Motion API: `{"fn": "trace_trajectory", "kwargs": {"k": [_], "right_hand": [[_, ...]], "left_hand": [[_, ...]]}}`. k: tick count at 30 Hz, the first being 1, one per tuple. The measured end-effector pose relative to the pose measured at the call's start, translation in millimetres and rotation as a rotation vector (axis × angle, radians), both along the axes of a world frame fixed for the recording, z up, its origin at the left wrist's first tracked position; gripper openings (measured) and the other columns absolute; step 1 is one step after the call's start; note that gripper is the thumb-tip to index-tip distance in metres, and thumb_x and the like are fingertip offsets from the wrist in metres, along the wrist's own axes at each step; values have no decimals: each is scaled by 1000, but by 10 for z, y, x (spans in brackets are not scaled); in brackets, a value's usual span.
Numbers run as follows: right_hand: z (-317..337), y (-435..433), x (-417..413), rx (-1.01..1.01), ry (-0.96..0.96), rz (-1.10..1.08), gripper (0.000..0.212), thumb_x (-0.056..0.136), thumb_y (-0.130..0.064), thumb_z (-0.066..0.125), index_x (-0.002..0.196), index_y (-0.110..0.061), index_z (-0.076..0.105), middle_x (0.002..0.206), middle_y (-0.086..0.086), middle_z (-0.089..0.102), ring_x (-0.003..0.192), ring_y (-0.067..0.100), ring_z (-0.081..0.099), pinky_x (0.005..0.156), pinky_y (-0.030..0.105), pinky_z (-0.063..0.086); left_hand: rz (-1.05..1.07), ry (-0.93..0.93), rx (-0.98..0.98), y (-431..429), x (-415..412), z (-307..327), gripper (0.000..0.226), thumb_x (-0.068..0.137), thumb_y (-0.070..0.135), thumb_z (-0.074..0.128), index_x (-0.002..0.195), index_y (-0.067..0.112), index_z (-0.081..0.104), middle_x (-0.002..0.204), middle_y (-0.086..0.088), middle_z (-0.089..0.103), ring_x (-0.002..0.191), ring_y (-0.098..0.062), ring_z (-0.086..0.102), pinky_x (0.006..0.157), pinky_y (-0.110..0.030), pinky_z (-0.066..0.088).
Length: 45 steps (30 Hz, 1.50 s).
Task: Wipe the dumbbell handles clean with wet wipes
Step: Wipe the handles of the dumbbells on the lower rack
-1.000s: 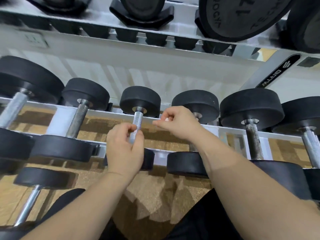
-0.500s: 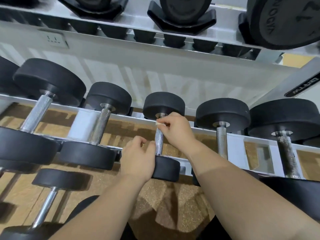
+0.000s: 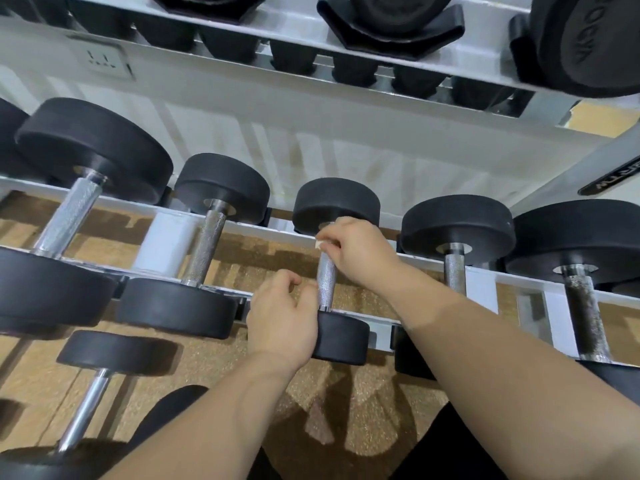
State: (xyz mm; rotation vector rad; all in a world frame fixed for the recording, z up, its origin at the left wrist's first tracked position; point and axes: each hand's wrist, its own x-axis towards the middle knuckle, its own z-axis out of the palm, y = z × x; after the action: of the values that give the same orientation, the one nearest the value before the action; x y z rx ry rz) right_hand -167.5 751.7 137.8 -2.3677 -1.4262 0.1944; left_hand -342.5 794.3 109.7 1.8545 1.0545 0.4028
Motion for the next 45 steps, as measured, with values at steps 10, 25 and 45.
{"fn": "trace_trajectory", "kwargs": {"k": [10,25,45], "right_hand": [[-7,-198,-33,-84,187,150,8,89,-31,70,96,-30,75,90,-11,71,85,10,63,80,34,54],[59,-260,-46,-129,86,322,19,91,-25,72,109,-22,78,98,-6,72,94,12,64,83,22,45],[8,-137,61,16,85,-64,21,95,-26,64,113,-28,76,113,-5,73,105,18,65,93,31,50]], "left_hand": [[14,-10,10,-19,-9,23,23,85,49,40,89,35,57,99,12,60,99,-18,54,91,-45,46],[39,-51,-11,-17,-11,7,27,83,52,36,86,34,55,93,8,61,94,-22,55,88,-49,47],[40,-58,-21,-39,-25,53,28,88,50,33,74,33,50,83,6,56,88,-23,53,85,-48,46]]}}
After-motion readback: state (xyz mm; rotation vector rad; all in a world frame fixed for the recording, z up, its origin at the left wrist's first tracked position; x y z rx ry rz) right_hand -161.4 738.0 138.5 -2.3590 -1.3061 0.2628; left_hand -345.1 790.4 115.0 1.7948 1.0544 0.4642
